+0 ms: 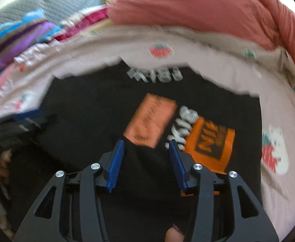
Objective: Fold small clothes
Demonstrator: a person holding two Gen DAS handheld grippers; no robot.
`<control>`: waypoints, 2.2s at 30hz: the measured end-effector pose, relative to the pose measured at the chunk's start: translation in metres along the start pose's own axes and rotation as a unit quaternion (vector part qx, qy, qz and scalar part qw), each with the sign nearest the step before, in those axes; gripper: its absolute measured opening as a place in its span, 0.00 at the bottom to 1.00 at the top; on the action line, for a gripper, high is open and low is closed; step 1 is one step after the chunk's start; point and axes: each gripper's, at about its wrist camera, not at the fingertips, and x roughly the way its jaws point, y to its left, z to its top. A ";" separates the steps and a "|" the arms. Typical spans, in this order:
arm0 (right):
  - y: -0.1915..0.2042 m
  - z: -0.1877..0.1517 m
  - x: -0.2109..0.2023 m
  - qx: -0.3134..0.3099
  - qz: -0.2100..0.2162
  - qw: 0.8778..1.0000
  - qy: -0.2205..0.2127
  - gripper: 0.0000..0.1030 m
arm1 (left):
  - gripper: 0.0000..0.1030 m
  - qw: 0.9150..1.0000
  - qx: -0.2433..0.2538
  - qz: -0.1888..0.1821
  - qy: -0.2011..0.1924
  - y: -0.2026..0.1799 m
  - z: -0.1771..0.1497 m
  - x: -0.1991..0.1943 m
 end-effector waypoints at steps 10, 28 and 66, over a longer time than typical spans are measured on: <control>0.000 -0.005 -0.008 0.021 0.011 1.000 -0.016 0.52 | 0.60 1.000 -0.010 -0.009 -0.003 0.005 -0.001 -0.005; -0.023 -0.007 -0.059 0.082 0.021 0.993 -0.081 0.91 | 0.68 0.999 -0.011 0.006 -0.041 0.006 -0.007 -0.040; -0.027 -0.030 -0.134 0.084 0.027 0.986 -0.140 0.95 | 0.91 0.994 -0.013 0.046 -0.096 0.003 -0.051 -0.128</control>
